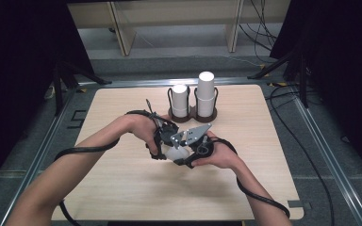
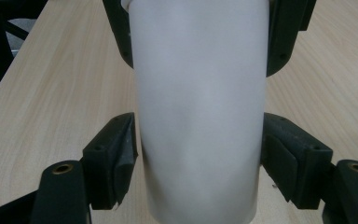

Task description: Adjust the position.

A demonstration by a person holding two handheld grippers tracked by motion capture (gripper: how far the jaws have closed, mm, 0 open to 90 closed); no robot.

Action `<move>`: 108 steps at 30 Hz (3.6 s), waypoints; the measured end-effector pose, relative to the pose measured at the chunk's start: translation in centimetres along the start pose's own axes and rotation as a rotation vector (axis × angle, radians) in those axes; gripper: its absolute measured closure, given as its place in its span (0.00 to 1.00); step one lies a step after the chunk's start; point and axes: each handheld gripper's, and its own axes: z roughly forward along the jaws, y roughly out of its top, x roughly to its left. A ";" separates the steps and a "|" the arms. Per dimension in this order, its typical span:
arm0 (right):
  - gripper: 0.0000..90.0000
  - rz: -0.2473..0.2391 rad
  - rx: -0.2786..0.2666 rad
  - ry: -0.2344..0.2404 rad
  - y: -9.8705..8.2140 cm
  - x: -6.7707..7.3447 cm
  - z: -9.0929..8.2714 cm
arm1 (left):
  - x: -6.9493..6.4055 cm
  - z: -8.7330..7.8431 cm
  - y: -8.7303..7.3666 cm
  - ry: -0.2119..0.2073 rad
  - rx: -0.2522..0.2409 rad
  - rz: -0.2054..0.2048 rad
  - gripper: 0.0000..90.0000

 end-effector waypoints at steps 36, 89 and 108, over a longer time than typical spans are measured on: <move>0.39 0.024 0.001 0.008 -0.4 0.1 0.3 | 0.1 -0.1 0.5 -0.012 -0.014 -0.003 0.35; 0.38 0.556 -0.536 -0.861 -11.1 0.0 -9.9 | -14.9 8.1 -14.9 0.719 -0.965 -1.169 0.16; 0.38 0.568 -0.571 -0.935 -10.9 -0.7 -11.0 | -15.3 9.0 -15.4 0.858 -1.001 -1.268 0.16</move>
